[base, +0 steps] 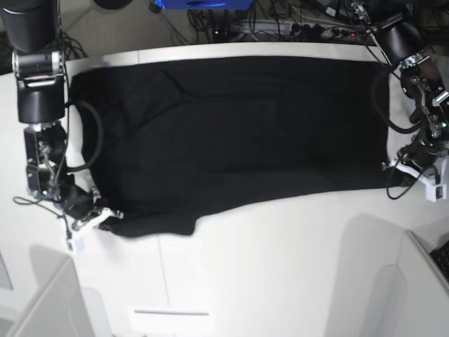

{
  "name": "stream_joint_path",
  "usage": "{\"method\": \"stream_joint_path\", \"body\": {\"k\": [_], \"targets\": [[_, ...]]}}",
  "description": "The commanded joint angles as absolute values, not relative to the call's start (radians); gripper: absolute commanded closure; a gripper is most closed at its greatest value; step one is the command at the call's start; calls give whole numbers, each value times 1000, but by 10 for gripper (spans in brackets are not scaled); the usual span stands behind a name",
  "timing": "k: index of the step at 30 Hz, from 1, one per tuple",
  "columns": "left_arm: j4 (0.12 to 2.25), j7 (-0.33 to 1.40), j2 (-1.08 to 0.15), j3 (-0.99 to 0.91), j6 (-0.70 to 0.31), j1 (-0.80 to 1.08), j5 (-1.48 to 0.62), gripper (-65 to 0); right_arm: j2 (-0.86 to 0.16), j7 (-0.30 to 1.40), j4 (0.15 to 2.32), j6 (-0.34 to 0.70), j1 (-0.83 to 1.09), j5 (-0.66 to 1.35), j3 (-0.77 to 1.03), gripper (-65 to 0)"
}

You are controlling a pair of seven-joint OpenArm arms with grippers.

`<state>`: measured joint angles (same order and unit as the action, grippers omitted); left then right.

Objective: Fold the T-shirt properly
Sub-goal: 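Lift the hem with both grippers and fold it onto the collar edge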

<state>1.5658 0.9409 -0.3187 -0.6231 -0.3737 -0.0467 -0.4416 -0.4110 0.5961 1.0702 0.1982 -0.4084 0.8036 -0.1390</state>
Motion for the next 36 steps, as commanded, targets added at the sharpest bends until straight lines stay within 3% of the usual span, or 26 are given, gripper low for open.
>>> {"method": "stream_joint_path", "body": {"k": [1,25,36], "targets": [[1598,937,-335,-633,-380,-64,-455,0,-423,593,1109,203,-427,816,-124,0],[1834,952,-332,-639,-418,179,-455,0,-423,852,1512,203,-142,816,163,0],[1874,947,-325,-641,-420,259,-456,0,-421,863,1666,203,13,816,259,0]]}}
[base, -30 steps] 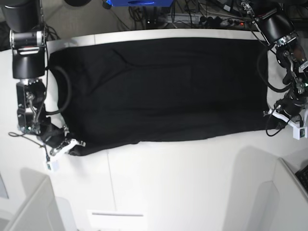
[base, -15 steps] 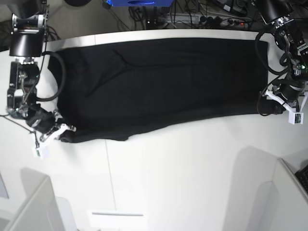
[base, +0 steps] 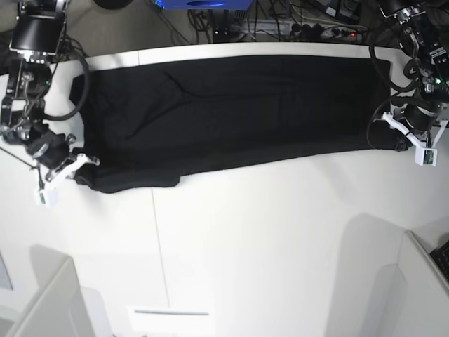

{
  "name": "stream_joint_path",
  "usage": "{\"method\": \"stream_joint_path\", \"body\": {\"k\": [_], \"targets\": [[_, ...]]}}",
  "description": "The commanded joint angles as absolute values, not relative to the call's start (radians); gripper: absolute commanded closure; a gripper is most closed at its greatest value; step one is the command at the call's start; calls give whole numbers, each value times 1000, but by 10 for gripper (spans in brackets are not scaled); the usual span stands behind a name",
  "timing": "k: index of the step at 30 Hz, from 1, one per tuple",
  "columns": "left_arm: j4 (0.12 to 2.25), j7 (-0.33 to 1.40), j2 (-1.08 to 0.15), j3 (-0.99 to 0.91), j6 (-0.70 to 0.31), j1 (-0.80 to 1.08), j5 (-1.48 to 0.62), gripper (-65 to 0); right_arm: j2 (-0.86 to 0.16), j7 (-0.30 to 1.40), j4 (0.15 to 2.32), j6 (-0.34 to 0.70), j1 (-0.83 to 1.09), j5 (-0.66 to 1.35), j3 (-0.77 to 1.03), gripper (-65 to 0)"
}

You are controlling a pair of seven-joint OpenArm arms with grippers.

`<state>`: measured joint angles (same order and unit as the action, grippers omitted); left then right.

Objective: Fold the T-shirt properly
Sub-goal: 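Lift the hem with both grippers and fold it onto the collar edge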

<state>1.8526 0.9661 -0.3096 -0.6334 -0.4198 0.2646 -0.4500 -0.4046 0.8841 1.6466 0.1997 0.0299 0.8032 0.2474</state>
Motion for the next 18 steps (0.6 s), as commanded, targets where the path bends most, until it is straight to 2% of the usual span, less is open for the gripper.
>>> {"method": "stream_joint_path", "body": {"k": [1,11,18], "targets": [[1882,947,-323,-641,-420,260,-456,0,-421,863,1675,203,24,817,266,0],[1922,952,-302,-690,-420,260,-456,0,-420,863,1751,203,99,822,280,0],[1939,952,-302,-690,-421,302,-456,0,-418,941,1810,203,122,823,282,0]]}}
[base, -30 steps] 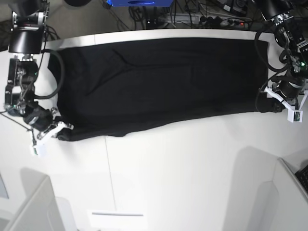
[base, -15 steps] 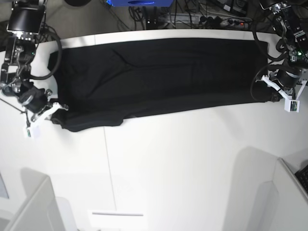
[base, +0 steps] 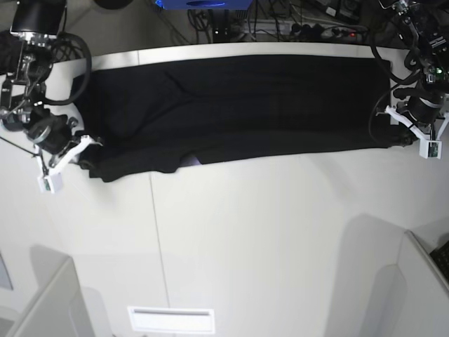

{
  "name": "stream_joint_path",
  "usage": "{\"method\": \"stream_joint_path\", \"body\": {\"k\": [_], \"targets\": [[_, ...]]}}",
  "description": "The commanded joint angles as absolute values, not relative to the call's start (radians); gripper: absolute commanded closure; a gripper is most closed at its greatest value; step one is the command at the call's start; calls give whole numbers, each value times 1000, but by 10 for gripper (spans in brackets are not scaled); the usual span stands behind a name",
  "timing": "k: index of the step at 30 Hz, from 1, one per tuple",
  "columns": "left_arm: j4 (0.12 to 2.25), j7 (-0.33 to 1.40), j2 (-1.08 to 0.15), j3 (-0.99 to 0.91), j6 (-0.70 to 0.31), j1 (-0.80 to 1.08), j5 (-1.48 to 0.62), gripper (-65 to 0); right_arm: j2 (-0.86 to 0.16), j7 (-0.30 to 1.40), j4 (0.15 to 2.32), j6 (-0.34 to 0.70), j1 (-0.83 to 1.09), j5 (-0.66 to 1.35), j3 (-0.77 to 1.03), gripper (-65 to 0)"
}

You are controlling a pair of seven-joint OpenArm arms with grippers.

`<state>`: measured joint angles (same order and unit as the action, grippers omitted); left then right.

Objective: Fold the T-shirt properly
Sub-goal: 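Lift the hem with both grippers and fold it onto the collar edge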

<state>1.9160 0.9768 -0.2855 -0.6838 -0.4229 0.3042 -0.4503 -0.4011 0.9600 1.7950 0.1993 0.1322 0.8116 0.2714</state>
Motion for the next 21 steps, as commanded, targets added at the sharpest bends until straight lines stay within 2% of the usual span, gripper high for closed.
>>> {"method": "stream_joint_path", "body": {"k": [1,10,21], "targets": [[1942,952,-305,-690,-421,306,-456,0,-418,947,1828,203,131,823,289,0],[1945,952,-306,-690,-421,338,-456,0,-334,1136,1949,211,156,822,476,0],[1952,952,-306,-690,-421,384,-456,0,-334,1136,1985,211,266,822,479,0]]}}
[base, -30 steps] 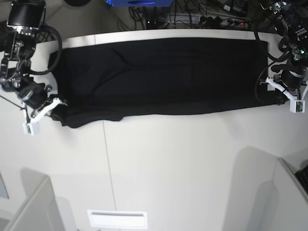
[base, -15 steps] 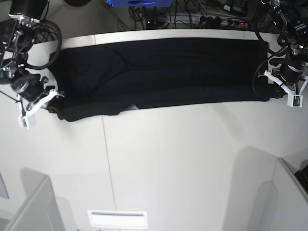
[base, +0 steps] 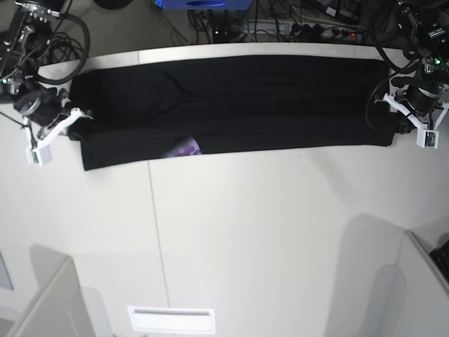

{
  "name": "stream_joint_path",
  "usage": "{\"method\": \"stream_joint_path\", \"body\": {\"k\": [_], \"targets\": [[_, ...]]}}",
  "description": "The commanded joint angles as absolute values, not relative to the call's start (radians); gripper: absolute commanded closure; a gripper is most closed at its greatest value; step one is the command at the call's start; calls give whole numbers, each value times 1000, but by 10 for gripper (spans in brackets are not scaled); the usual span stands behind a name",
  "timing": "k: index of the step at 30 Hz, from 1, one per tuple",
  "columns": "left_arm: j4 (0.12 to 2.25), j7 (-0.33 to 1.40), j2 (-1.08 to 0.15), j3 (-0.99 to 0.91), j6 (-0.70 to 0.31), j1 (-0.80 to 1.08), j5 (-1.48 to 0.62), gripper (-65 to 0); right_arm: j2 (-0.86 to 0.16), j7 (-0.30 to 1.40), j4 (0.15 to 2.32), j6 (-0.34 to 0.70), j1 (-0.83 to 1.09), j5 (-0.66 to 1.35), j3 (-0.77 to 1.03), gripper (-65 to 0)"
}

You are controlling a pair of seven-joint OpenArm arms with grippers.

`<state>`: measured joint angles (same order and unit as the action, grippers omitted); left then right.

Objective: Fold the T-shirt properly
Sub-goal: 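Lift the hem with both grippers and fold it onto the collar edge, then open both grippers to release the folded hem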

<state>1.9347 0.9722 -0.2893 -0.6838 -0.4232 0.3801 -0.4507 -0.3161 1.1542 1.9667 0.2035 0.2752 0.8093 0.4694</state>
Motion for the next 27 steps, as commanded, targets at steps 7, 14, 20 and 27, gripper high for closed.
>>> {"method": "stream_joint_path", "body": {"k": [7,14,20,27], "targets": [[1952,951,-306,-690,-421,423,-456,0,-320,1136,1992,211,315,823,479,0],[1952,951,-308,-691,-421,423,-455,0,-320,1135,1997,211,349,823,479,0],[1952,952,-308,-691,-421,441,-455,0,-320,1135,1995,211,363,819,479,0],[1951,951,-308,-690,-421,486,-455,0,-320,1135,1991,211,381,816,479,0]]}}
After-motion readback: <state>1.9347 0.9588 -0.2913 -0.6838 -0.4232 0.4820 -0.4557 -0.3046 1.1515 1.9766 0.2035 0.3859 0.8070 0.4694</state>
